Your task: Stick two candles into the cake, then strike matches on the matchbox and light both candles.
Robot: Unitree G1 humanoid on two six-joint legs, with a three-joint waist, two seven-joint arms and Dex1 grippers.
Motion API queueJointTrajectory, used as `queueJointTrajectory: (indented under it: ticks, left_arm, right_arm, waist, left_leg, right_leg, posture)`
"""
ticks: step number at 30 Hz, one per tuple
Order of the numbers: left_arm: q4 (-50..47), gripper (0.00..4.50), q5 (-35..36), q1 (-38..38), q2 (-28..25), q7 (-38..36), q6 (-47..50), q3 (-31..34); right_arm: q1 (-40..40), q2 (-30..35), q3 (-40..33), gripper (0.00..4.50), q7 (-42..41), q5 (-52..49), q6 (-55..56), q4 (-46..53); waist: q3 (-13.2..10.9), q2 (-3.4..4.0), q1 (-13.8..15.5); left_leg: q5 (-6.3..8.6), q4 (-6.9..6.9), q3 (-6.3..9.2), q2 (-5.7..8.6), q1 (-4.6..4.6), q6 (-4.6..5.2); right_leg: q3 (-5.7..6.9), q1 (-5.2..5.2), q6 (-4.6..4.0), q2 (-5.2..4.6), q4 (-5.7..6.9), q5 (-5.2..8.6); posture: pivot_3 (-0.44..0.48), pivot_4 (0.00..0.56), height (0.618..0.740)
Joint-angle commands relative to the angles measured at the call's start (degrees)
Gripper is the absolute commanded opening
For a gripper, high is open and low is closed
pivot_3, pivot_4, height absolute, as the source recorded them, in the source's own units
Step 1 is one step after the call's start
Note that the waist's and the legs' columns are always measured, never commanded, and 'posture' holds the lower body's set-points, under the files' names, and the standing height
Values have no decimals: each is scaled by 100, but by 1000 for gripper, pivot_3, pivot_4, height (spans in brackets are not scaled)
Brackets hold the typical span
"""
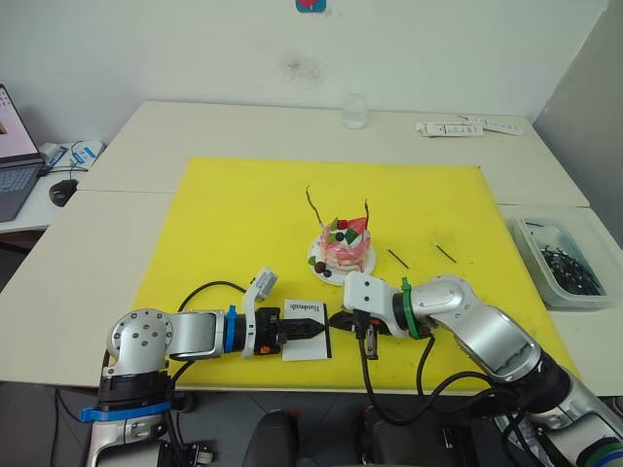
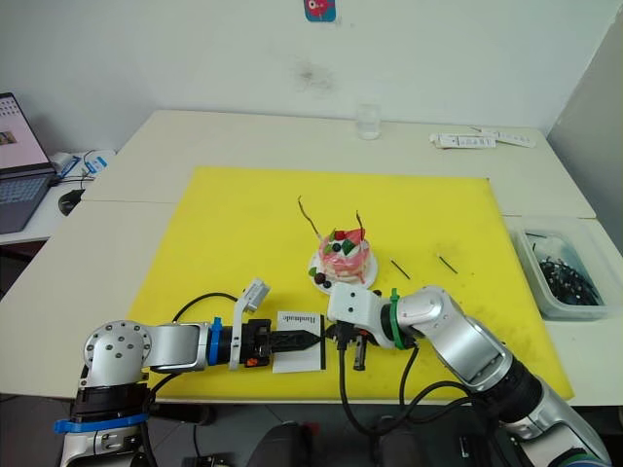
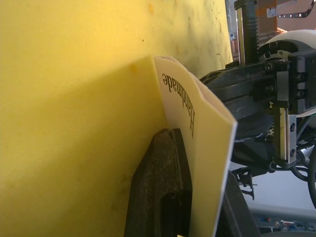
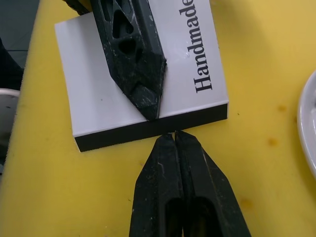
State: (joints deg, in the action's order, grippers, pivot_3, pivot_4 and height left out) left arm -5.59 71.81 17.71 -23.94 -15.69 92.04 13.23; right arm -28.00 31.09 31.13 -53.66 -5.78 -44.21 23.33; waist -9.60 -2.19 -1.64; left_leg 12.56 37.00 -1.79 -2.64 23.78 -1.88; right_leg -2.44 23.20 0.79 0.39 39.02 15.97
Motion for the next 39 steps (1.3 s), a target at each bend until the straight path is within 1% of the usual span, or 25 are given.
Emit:
queueJointTrajectory:
  ticks: [1, 4, 9, 13, 16, 18, 20, 24, 29, 31, 33, 36, 39]
  left_arm:
    - [4, 29, -221, -93, -30, 35, 45, -97]
    - [-11, 29, -209, -65, -64, -71, 45, -111]
    - [-174, 29, -202, -6, -203, -376, 6, -183]
    - [-309, 29, 192, 157, -556, -1029, 46, -280]
    - [-332, 29, 246, 230, -874, -1474, 46, -504]
    - [-337, 29, 124, 282, -1045, -1689, 45, -682]
    - [-283, 29, -150, 342, -1174, -1796, -51, -940]
    - [-169, 29, -669, 406, -1268, -1947, -325, -1381]
    - [-28, 29, -1012, 504, -1270, -2101, -464, -1493]
    - [6, 604, -1098, 507, -1276, -2151, -495, -1479]
    - [41, 1087, -1180, 507, -1271, -2149, -483, -1454]
    - [110, 2039, -1215, 521, -1270, -2166, -435, -1390]
    - [174, 2039, -1179, 541, -1273, -2178, -350, -1284]
  right_arm:
    - [-22, 87, -156, 0, 34, -42, 49, 240]
    - [12, 148, -256, 0, 65, -58, 57, 274]
    - [199, 349, -680, 0, 175, -206, -140, 613]
    - [464, 513, -1104, 0, 252, -448, -415, 998]
    - [611, 613, -1337, 0, 298, -633, -603, 1223]
    - [689, 677, -1449, 0, 314, -753, -707, 1354]
    - [777, 733, -1510, 0, 343, -858, -802, 1480]
    - [854, 771, -1491, 0, 470, -975, -931, 1635]
    - [768, 713, -1411, 0, 620, -1075, -1053, 1692]
    - [743, 696, -1385, 0, 661, -1106, -1083, 1705]
    - [726, 693, -1364, 0, 700, -1147, -1106, 1719]
    - [704, 700, -1341, 0, 747, -1214, -1140, 1747]
    - [679, 715, -1327, 0, 780, -1267, -1176, 1776]
  waist:
    - [0, 0, 0]
    - [0, 0, 0]
    - [-1, -1, 1]
    - [-4, -3, 1]
    - [-8, -2, 1]
    - [-9, -3, 0]
    - [-12, -5, 1]
    - [-13, -7, 2]
    - [-13, -7, 2]
    - [-13, -7, 2]
    - [-13, -7, 2]
    - [-13, -7, 2]
    - [-13, -7, 1]
  left_leg:
    - [0, 0, 0, 0, 0, 0]
    - [0, -1, 1, 0, 0, 0]
    - [0, -2, 0, 0, 2, 0]
    - [0, -5, 4, -3, 5, 0]
    - [0, -9, 6, -4, 7, 0]
    - [0, -9, 4, -3, 7, -1]
    - [1, -9, 3, -1, 8, -1]
    - [1, -8, 1, 0, 9, -1]
    - [0, -8, 3, -1, 8, 0]
    - [0, -6, 2, 0, 8, 0]
    - [0, -5, 1, 0, 8, 0]
    - [0, -5, 3, -1, 8, 0]
    - [0, -6, 4, -3, 6, 0]
  right_leg:
    - [0, 0, 0, 0, 0, 0]
    - [1, 0, 0, 0, 0, 0]
    - [0, 1, 0, 0, -2, 1]
    - [5, 5, -4, 0, -2, 3]
    - [6, 8, -9, 1, -2, 6]
    - [6, 8, -10, 1, -3, 7]
    - [5, 8, -10, 0, -5, 7]
    - [3, 8, -10, -1, -6, 7]
    - [6, 8, -11, -2, -6, 8]
    - [5, 7, -10, -2, -5, 7]
    - [4, 7, -10, -2, -5, 7]
    - [6, 6, -10, -3, -5, 7]
    - [6, 6, -10, -2, -3, 7]
  posture:
    - [0, 150, 740]
    - [0, 150, 740]
    - [0, 150, 740]
    - [0, 150, 740]
    - [0, 150, 740]
    - [0, 150, 740]
    - [0, 150, 740]
    - [0, 150, 740]
    - [0, 150, 740]
    - [0, 150, 740]
    - [0, 150, 740]
    - [0, 150, 740]
    - [0, 150, 740]
